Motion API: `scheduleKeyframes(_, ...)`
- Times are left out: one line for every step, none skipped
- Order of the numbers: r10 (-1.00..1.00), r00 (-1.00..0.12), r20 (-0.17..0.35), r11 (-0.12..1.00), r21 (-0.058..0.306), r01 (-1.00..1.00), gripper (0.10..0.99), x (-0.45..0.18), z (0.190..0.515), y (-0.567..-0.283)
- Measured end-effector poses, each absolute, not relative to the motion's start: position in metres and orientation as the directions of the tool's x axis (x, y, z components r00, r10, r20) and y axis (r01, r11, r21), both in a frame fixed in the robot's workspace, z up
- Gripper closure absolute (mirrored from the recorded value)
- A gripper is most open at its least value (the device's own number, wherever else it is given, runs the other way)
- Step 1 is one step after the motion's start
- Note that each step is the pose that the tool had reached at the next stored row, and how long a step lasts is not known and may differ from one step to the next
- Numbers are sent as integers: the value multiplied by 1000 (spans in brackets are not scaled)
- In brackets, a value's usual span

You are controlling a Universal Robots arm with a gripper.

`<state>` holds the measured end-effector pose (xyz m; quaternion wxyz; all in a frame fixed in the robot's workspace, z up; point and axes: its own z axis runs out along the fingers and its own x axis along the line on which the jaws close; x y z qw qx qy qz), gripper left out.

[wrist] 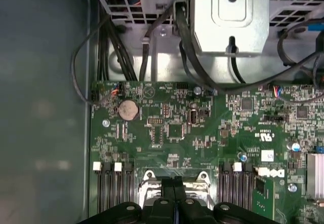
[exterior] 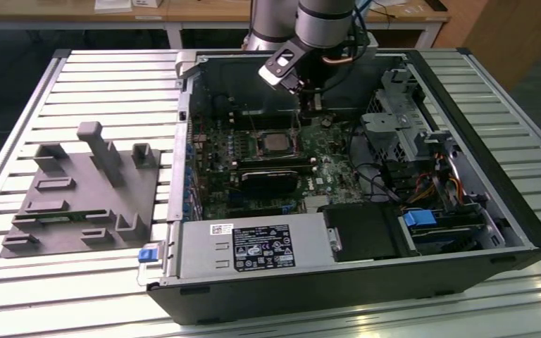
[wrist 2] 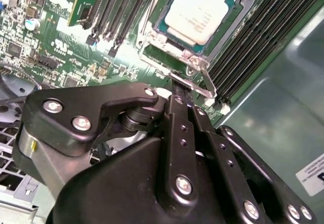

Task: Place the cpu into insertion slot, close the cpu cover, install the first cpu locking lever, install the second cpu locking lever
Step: 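Close the cpu cover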

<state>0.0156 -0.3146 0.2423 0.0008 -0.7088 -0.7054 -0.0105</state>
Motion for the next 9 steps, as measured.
scheduleKeyframes(1000, 5, 16, -5, 14, 1000, 969, 15, 242, -315)
scheduleKeyframes(1000, 5, 16, -5, 14, 1000, 969, 14, 242, -314)
scheduleKeyframes(1000, 5, 16, -5, 14, 1000, 969, 13, 242, -314)
scheduleKeyframes(1000, 5, 16, -5, 14, 1000, 969, 12, 242, -314)
scheduleKeyframes(1000, 5, 16, -5, 14, 1000, 969, 11, 242, -314)
scheduleKeyframes(1000, 5, 16, -5, 14, 1000, 969, 10, 241, -314)
scheduleKeyframes(1000, 5, 16, -5, 14, 1000, 969, 9, 241, -314)
scheduleKeyframes(1000, 5, 16, -5, 14, 1000, 969, 9, 241, -314)
scheduleKeyframes(1000, 5, 16, -5, 14, 1000, 969, 8, 241, -314)
